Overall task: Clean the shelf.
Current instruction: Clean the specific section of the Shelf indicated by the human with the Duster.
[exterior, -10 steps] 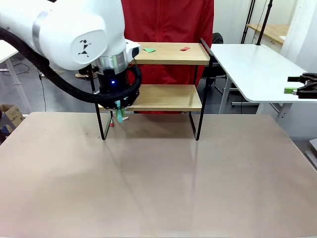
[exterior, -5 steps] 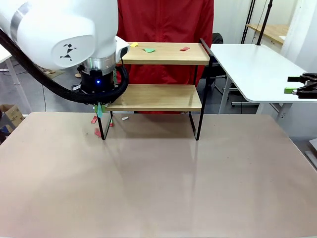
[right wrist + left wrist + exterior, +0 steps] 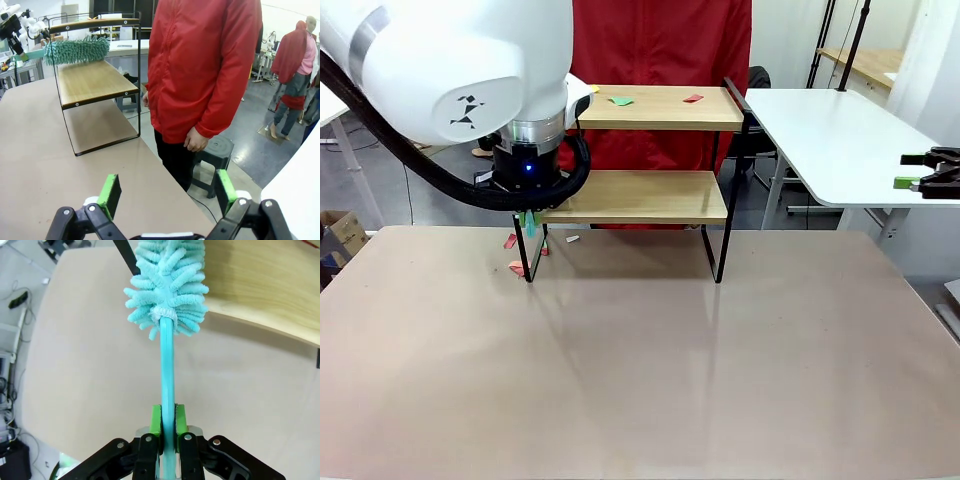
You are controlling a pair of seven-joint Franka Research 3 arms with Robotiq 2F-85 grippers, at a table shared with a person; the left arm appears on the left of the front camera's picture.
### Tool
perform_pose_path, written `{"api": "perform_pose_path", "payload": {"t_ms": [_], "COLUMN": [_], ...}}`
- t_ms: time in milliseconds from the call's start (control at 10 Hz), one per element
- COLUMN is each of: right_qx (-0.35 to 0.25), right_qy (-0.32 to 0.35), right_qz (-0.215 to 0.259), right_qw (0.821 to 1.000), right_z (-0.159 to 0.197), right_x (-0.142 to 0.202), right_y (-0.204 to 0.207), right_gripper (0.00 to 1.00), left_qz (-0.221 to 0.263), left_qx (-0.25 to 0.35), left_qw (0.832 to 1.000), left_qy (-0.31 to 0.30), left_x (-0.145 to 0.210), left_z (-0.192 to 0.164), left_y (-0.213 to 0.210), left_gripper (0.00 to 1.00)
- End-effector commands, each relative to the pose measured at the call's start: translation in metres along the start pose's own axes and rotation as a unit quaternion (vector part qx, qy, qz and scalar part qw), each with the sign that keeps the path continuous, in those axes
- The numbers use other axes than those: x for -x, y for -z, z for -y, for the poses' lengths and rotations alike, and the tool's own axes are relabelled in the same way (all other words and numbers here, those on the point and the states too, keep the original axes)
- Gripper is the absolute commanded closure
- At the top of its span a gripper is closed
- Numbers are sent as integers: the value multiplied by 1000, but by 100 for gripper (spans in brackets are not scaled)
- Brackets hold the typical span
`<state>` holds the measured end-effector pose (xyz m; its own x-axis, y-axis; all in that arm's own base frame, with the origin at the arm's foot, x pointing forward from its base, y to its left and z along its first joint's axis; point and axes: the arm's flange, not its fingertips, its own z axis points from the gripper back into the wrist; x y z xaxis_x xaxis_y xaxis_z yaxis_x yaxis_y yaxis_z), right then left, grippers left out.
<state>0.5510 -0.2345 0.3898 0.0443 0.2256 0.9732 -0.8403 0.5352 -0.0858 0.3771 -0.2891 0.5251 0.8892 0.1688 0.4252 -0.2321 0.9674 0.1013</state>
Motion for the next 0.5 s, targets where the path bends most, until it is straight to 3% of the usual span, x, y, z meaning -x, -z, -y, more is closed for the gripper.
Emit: {"api": "perform_pose_path", "payload": {"t_ms": [0, 100, 400], "right_qx": [-1, -1, -1], "right_qy": [-1, -1, -1], "right_qz": [-1, -1, -1], "right_qw": [1000, 1000, 1000], "right_z": [-2, -2, -2], "right_x": [-3, -3, -3], "right_y": [0, 0, 0], "right_gripper": [0, 0, 0], "left_qz": [4, 50, 63], "left_qx": [2, 24, 91], "left_qw": [1000, 998, 991], "left_qy": [2, 22, 75], "left_x": [2, 0, 1], "left_z": [1, 0, -24], "left_y": [-4, -13, -22], "left_gripper": [87, 87, 87]}}
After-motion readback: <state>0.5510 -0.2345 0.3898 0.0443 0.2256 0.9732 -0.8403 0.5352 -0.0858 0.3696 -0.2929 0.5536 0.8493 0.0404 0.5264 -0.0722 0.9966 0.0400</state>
